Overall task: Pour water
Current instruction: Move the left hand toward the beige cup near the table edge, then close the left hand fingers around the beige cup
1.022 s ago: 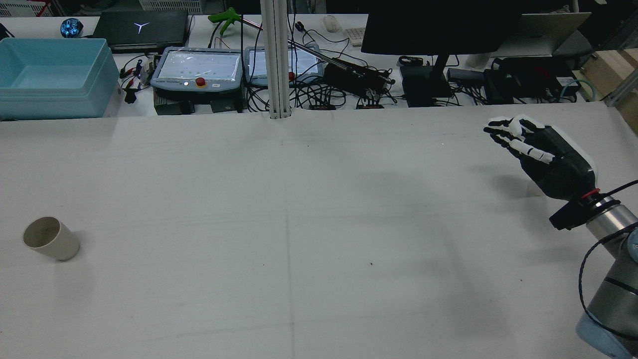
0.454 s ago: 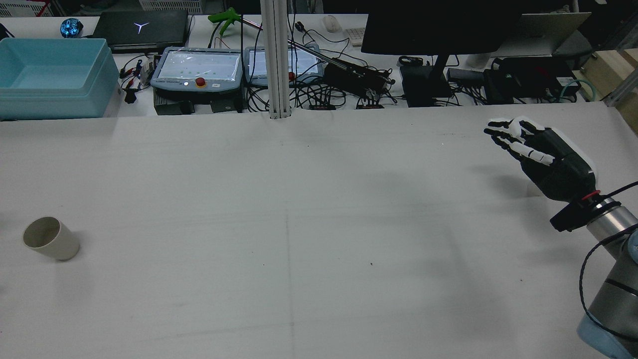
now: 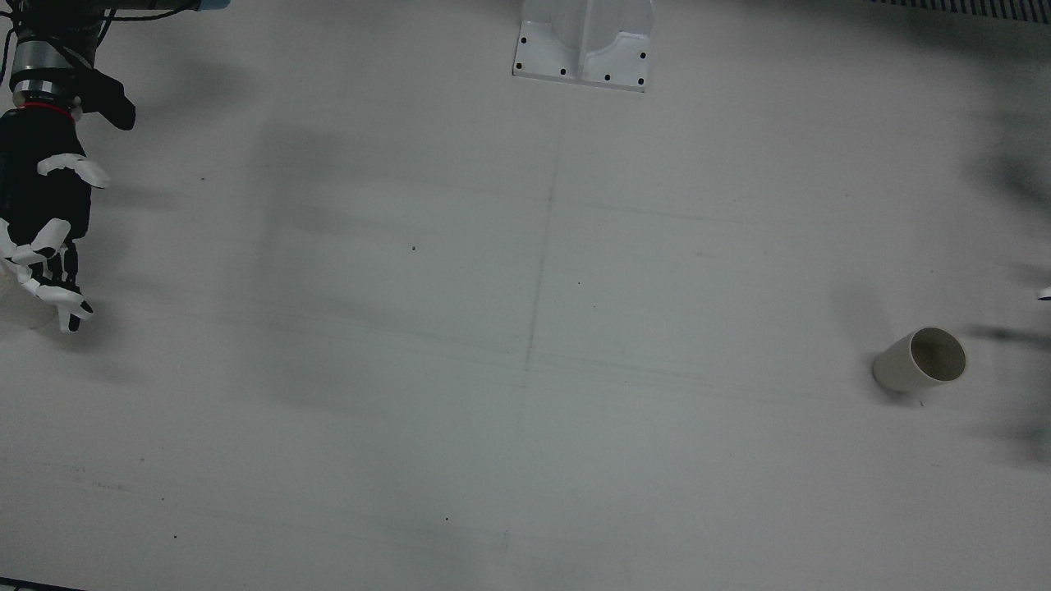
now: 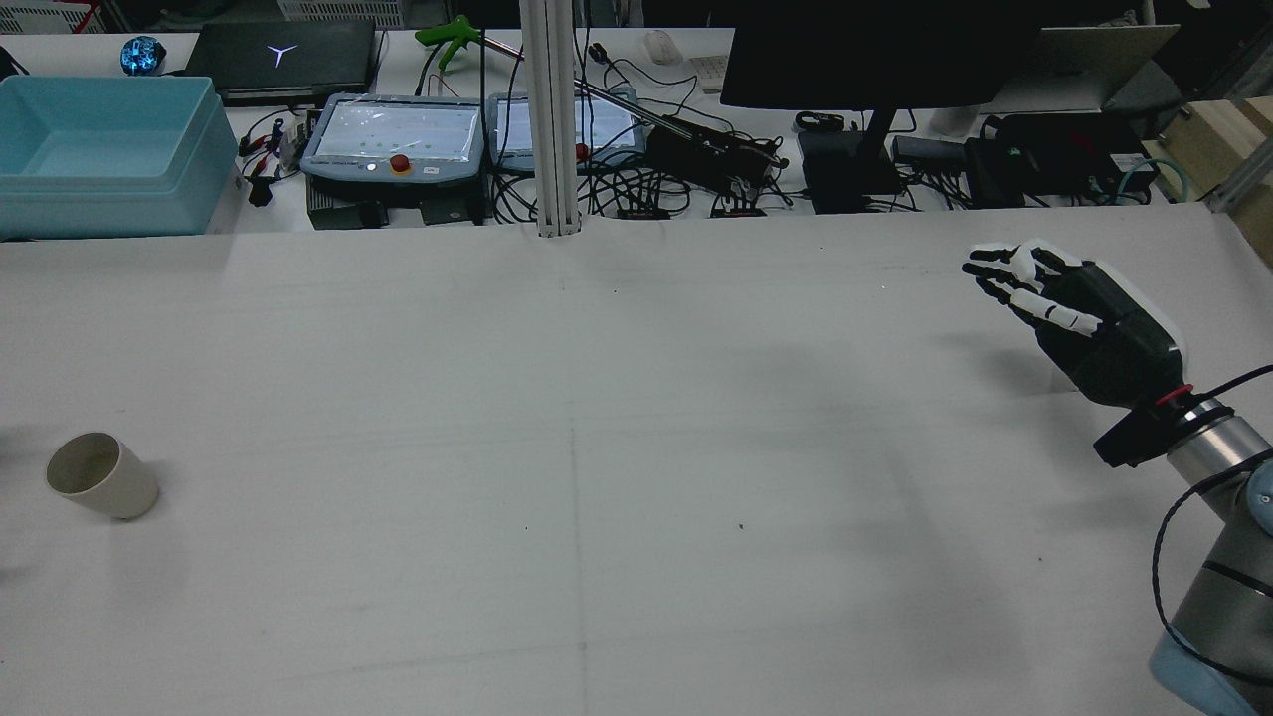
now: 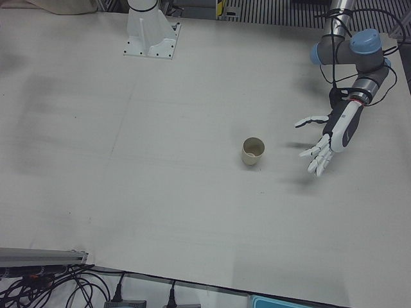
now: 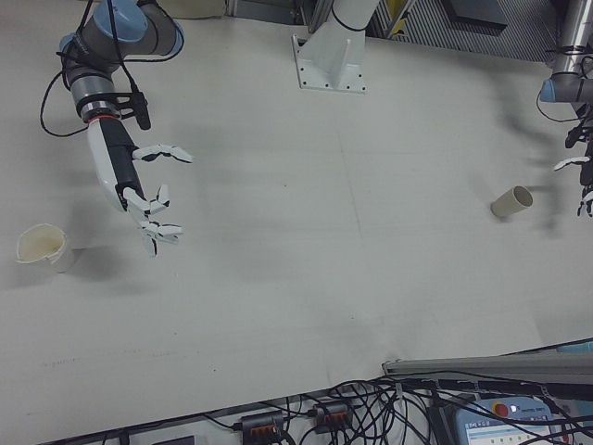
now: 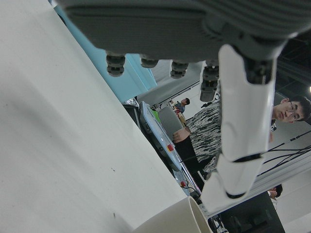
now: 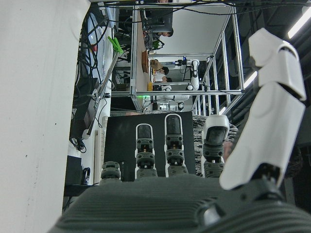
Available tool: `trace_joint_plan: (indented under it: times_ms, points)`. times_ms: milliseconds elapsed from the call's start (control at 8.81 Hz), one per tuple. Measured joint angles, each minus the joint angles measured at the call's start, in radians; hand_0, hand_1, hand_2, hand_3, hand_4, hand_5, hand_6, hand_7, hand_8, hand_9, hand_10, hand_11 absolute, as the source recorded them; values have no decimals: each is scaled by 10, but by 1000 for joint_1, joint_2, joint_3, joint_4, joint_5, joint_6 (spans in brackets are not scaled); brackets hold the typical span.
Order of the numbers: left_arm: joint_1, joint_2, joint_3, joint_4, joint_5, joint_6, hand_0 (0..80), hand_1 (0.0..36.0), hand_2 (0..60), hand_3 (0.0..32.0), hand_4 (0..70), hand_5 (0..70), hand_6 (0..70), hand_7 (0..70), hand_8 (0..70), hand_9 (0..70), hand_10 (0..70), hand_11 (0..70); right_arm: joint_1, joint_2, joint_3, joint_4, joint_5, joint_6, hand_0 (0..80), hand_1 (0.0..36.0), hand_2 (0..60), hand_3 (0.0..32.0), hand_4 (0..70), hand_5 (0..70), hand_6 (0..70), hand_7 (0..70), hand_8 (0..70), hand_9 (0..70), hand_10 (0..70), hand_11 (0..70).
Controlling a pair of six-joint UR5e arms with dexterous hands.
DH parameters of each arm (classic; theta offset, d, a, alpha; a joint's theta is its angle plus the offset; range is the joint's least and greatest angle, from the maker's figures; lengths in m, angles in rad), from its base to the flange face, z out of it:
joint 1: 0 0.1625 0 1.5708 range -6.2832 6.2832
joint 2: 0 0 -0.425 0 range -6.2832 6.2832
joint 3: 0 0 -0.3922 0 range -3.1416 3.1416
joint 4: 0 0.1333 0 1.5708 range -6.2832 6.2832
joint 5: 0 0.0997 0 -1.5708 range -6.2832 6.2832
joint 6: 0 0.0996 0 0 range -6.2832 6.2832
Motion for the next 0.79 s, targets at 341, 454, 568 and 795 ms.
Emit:
trace_joint_plan:
  times_ms: [341, 454, 568, 795]
  points:
    - [163, -9, -5, -10, -180, -45, 537, 206, 176, 132, 109, 150, 0, 96, 7, 5, 0, 6, -2, -3, 0, 1, 0, 2, 489, 154, 215, 0, 168, 700, 180, 302, 158, 213, 27, 50]
    - [179, -27, 5, 9, -200, -72, 508, 178, 166, 180, 64, 106, 0, 78, 3, 1, 0, 0, -2, -6, 0, 1, 0, 3, 489, 152, 211, 0, 166, 700, 178, 300, 158, 213, 29, 53]
    - [186, -54, 24, 19, -208, -85, 526, 192, 146, 186, 64, 108, 0, 80, 6, 2, 0, 0, -2, -8, 1, 1, 0, 3, 492, 153, 211, 0, 169, 700, 182, 306, 159, 215, 29, 53]
    - [192, -86, 44, 53, -211, -109, 545, 210, 152, 176, 74, 126, 0, 84, 8, 2, 0, 0, -3, -12, 1, 1, 1, 4, 491, 154, 205, 0, 161, 700, 177, 300, 157, 212, 27, 50]
